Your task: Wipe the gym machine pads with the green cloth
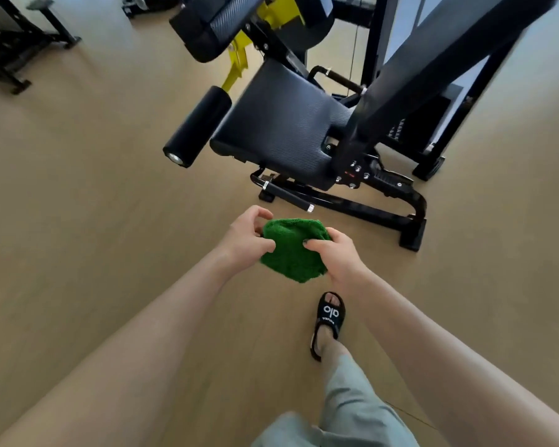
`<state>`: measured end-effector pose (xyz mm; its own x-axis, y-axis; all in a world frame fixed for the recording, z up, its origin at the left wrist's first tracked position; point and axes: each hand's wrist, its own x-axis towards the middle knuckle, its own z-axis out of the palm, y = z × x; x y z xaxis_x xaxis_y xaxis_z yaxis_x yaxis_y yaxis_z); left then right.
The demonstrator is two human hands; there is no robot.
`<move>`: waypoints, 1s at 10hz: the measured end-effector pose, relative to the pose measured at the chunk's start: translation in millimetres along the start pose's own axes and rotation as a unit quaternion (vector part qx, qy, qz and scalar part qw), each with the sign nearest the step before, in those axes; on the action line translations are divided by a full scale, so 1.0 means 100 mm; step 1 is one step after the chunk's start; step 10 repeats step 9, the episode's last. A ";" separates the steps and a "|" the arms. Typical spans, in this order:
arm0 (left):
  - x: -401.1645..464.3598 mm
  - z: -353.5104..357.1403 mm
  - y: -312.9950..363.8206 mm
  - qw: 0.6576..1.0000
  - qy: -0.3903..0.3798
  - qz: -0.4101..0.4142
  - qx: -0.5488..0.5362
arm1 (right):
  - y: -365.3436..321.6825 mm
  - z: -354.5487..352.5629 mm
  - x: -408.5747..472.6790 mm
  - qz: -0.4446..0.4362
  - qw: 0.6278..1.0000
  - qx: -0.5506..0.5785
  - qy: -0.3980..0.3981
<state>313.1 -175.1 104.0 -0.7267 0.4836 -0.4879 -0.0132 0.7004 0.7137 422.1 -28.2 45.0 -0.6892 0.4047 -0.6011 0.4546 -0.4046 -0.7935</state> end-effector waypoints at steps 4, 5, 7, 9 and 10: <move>3.17 0.03 -0.56 0.971 -0.002 0.054 0.234 | 0.03 0.43 3.08 0.036 0.984 -0.149 0.088; 3.91 0.13 -0.78 0.947 -0.031 0.100 0.304 | 0.20 0.58 3.74 0.026 0.970 -0.200 0.138; 4.46 0.22 -0.91 0.886 -0.064 0.165 0.428 | 0.40 0.64 4.21 0.078 0.946 -0.261 0.176; 4.45 -0.12 -0.59 0.894 -0.093 0.123 0.420 | -0.02 0.54 3.89 0.059 0.946 -0.257 0.190; 4.45 -0.12 -0.59 0.894 -0.093 0.123 0.420 | -0.02 0.54 3.89 0.059 0.946 -0.257 0.190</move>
